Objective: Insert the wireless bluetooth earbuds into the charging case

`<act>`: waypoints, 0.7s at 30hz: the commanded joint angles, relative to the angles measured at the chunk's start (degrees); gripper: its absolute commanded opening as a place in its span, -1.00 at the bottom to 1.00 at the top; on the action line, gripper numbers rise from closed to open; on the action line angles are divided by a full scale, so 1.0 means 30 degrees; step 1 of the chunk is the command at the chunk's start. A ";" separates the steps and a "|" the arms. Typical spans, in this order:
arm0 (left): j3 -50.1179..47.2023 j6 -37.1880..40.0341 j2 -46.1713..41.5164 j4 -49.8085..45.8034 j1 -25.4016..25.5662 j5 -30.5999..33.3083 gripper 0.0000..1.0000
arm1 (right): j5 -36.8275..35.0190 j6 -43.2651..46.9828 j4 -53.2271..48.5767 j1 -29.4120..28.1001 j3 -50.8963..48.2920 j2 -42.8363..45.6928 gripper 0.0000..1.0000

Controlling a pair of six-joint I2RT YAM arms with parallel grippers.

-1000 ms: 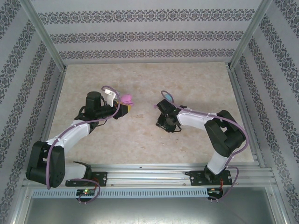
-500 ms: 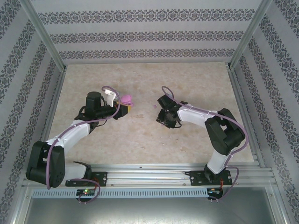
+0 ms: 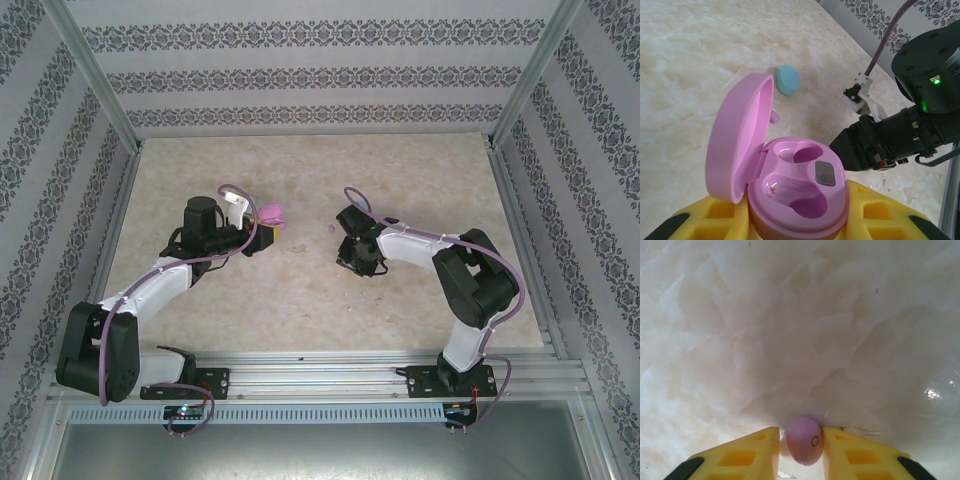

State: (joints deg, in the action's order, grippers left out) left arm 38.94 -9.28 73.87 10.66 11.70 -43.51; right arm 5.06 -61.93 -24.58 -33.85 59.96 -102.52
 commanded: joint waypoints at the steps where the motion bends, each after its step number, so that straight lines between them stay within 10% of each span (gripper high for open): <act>1: 0.0030 0.0516 -0.0423 0.0159 0.0316 -0.1039 -0.63 | -0.0178 0.0516 -0.0374 0.0090 0.0344 -0.0469 -0.52; 21: -0.1248 0.0769 -0.0198 0.6712 0.1868 -0.5244 -0.62 | -0.3738 0.2892 -0.5880 -0.2384 0.1094 0.8777 -0.69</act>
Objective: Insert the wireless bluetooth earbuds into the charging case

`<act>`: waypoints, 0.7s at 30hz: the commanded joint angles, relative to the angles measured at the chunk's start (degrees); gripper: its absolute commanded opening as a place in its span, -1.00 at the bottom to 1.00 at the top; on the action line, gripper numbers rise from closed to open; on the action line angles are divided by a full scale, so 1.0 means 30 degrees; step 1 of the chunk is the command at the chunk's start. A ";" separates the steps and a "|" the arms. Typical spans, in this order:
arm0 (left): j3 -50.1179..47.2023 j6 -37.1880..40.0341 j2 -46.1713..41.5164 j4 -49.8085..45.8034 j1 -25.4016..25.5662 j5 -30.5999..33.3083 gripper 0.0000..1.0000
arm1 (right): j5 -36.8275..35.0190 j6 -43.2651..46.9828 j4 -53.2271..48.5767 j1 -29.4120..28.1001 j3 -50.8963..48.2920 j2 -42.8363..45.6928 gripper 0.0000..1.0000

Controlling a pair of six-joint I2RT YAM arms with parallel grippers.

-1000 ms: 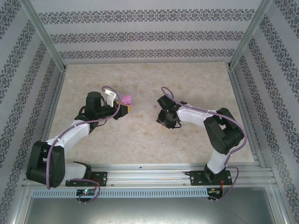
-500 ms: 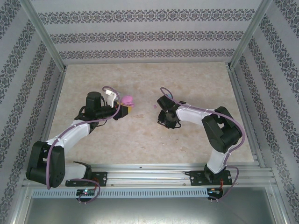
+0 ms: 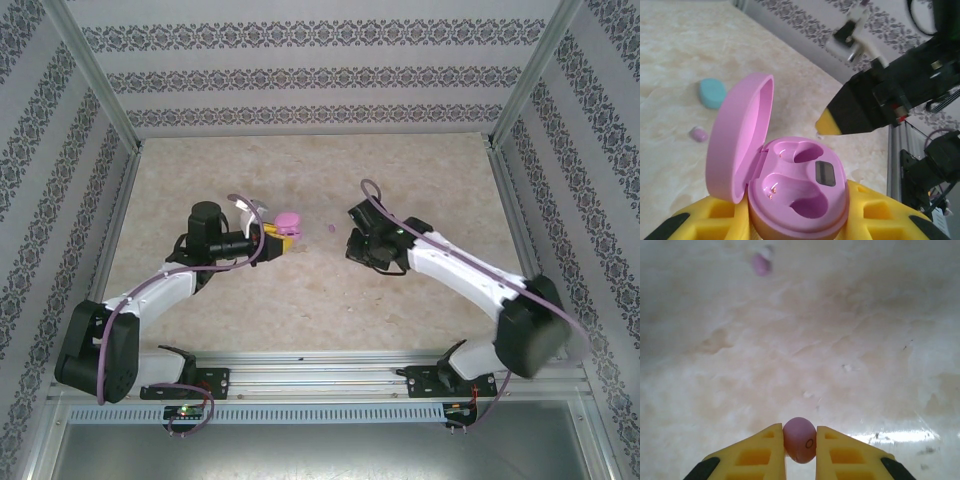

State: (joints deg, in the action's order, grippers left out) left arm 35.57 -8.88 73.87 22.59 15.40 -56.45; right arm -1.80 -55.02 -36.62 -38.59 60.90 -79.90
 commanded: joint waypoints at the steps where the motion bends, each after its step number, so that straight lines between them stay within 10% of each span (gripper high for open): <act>1: -0.0140 0.0689 -0.0155 0.3083 0.0863 -0.0935 -0.62 | -0.1625 0.0590 -0.2030 -0.1174 0.1064 0.1634 -0.69; 21: 0.0469 0.2258 -0.0419 0.3119 0.3440 0.0505 -0.62 | -0.2244 0.1588 -0.3500 -0.5182 0.7874 -0.0517 -0.69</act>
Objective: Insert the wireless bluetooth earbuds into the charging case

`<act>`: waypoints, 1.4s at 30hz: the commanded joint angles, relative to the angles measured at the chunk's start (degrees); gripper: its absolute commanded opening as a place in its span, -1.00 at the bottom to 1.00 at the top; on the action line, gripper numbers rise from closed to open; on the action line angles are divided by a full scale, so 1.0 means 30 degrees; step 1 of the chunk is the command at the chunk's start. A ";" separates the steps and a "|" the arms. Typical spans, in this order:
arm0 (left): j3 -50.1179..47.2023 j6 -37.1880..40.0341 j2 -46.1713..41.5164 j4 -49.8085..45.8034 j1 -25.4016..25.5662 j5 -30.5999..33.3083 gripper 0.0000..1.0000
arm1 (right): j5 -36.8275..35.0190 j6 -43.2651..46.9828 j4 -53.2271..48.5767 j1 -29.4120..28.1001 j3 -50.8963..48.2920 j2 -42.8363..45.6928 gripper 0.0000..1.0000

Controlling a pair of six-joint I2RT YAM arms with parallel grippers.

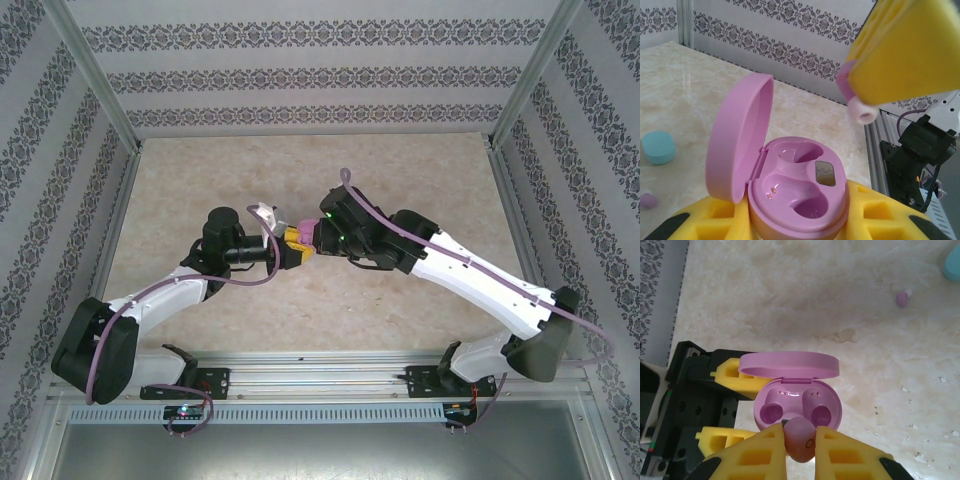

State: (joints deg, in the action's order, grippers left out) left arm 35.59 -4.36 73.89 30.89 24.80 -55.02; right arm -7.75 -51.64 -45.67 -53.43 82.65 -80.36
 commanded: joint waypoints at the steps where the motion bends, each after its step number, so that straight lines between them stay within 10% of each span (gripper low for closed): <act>1: 0.0487 0.0780 -0.0445 0.0301 0.0323 0.0031 -0.62 | -0.0207 0.0471 -0.0451 -0.0237 0.0660 -0.0478 -0.69; 26: 0.0879 0.0567 -0.0110 0.0745 0.0398 0.0145 -0.62 | 0.0281 0.0782 -0.1652 -0.0607 0.2236 -0.3084 -0.64; 42: 0.1031 0.0772 -0.0130 0.0307 0.0417 0.0228 -0.60 | 0.0631 0.1136 -0.2254 -0.0619 0.3350 -0.3216 -0.22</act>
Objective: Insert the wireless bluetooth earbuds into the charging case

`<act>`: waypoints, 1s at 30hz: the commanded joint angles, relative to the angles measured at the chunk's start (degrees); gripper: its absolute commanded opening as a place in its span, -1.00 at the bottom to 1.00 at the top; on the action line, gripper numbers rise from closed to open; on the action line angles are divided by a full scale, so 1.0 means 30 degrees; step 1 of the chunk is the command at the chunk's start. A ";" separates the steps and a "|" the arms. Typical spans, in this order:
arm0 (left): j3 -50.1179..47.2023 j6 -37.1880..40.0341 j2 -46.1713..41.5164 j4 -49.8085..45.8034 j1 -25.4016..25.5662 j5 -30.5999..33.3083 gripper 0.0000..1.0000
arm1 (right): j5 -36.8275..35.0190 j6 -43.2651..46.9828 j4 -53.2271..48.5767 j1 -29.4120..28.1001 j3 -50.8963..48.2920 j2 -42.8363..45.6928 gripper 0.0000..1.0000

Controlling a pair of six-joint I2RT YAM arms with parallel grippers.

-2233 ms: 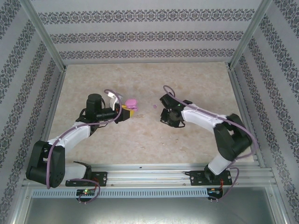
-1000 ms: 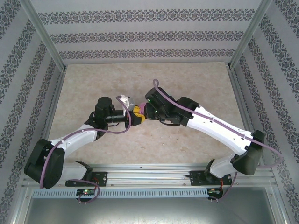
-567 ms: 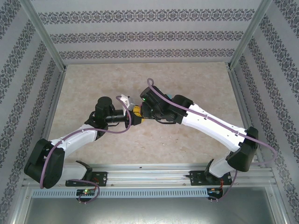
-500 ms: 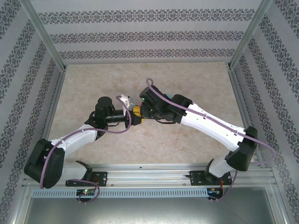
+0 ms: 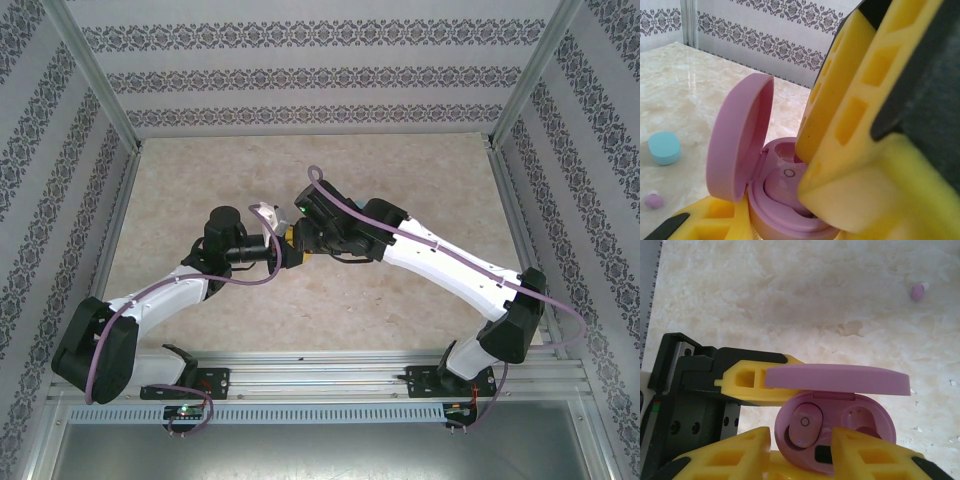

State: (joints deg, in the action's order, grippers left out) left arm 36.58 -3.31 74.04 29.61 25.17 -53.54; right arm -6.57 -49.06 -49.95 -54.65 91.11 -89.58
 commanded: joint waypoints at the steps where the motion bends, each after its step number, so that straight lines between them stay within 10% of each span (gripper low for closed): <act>1: 0.0698 0.0430 -0.0176 0.0663 0.0297 -0.0210 -0.60 | 0.0298 0.0276 -0.0817 -0.0210 0.0609 -0.0040 -0.22; 15: -0.0106 -0.0835 -0.0129 0.1140 -0.0150 0.0717 -0.55 | 0.0020 0.0262 -0.0619 0.0314 0.0362 0.3035 -0.20; 30: -0.2337 -0.5462 0.0374 0.6409 -0.3633 -0.0415 -0.56 | 0.1568 0.0837 -0.0387 0.5126 -0.4287 0.3235 -0.20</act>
State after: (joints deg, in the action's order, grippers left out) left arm 30.85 -14.96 74.67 40.58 16.19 -52.53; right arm -3.62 -48.38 -51.00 -40.32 79.31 -77.84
